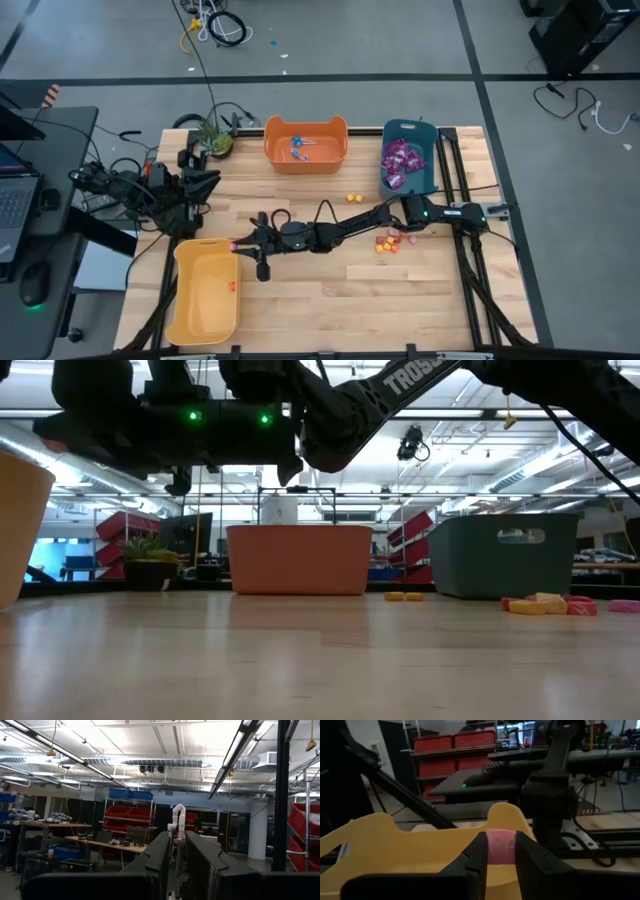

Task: Sort candy
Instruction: Put the left pink candy into the yellow bin, then put the yellow candy into the yellow bin

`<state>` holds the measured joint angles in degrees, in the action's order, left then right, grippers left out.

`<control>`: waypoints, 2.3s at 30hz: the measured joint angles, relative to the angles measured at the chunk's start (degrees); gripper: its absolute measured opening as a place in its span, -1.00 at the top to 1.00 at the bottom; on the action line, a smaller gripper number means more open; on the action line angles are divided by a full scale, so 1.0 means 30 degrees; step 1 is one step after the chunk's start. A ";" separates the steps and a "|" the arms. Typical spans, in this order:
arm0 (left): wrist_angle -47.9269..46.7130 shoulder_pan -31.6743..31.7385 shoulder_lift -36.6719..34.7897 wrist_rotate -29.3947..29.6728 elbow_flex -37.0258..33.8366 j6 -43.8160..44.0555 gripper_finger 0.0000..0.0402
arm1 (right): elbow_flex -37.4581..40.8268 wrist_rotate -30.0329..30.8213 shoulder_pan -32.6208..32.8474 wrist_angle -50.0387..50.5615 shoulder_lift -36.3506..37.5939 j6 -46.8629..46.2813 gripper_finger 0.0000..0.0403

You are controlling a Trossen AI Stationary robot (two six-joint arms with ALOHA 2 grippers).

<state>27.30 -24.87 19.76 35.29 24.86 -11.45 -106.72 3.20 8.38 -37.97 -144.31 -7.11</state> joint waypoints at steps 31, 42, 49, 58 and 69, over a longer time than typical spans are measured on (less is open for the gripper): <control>0.0242 -0.0003 -0.0005 0.0000 0.0000 0.0046 0.67 | -0.4393 -0.0461 0.0450 0.6874 -0.0270 0.0647 0.65; 0.0130 0.0002 -0.0013 -0.0095 0.0007 0.0067 0.67 | -0.4385 -0.0697 0.0313 0.5340 -0.1290 -0.0278 0.65; 0.0104 0.0002 -0.0005 -0.0146 0.0007 0.0089 0.67 | -0.4386 -0.0576 0.0305 0.5544 -0.1260 -0.0226 0.60; 0.0088 0.0002 -0.0005 -0.0153 0.0007 0.0089 0.67 | -0.4386 -0.0554 0.0305 0.5540 -0.1260 -0.0226 0.37; 0.0060 0.0002 -0.0005 -0.0160 0.0007 0.0075 0.67 | -0.4386 -0.0546 0.0305 0.5557 -0.1031 0.1487 0.27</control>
<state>27.49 -24.86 19.75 34.81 24.88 -11.22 -119.87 1.56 9.30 -21.30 -147.40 -2.65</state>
